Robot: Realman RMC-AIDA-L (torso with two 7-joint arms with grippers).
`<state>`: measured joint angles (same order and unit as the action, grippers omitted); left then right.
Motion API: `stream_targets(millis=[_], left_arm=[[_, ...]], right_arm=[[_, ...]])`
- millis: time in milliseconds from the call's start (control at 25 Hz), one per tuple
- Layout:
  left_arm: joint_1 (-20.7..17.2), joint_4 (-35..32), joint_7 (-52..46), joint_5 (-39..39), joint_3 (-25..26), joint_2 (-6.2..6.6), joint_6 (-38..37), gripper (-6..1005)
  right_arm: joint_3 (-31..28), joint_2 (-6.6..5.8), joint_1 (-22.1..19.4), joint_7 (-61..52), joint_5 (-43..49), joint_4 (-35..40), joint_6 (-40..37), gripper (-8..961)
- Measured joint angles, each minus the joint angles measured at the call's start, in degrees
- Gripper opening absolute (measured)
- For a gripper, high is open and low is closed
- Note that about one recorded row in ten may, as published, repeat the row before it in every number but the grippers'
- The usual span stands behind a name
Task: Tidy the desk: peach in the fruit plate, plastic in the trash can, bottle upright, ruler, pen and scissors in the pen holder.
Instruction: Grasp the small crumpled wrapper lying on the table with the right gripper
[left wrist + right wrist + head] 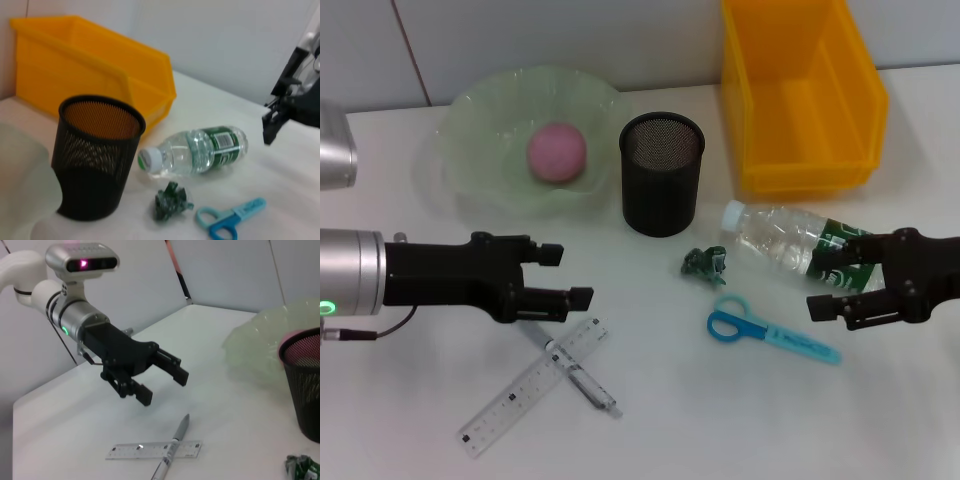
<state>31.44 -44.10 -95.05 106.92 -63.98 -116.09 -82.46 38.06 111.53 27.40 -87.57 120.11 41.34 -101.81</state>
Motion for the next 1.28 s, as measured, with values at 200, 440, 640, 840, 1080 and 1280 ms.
stream_targets(millis=[200,440,640,840,1080,1280], left_arm=[[-1.09,-0.87,0.53,0.66,0.0,0.09,-1.41,803],[-1.83,-1.67,0.79,0.49,1.62,0.17,-2.37,801],[-1.83,-1.97,1.27,0.48,2.69,-0.04,-2.85,800],[-1.83,-2.02,1.28,0.43,2.93,-0.07,-2.88,800],[-1.69,-2.0,1.35,0.38,4.3,-0.29,-2.89,800],[-1.5,-1.67,1.36,0.38,4.31,-0.37,-2.88,800]], right_arm=[[0.0,0.7,1.63,-4.82,1.01,6.25,-0.82,769],[1.96,1.05,8.01,-18.26,4.83,12.8,-0.58,767],[8.17,0.84,14.21,-27.46,9.1,15.47,0.98,765],[16.02,1.37,20.99,-34.38,17.07,15.54,4.65,763],[20.19,4.43,26.7,-36.75,27.02,14.87,7.11,761],[21.92,7.22,29.78,-37.03,33.01,12.15,9.77,759]])
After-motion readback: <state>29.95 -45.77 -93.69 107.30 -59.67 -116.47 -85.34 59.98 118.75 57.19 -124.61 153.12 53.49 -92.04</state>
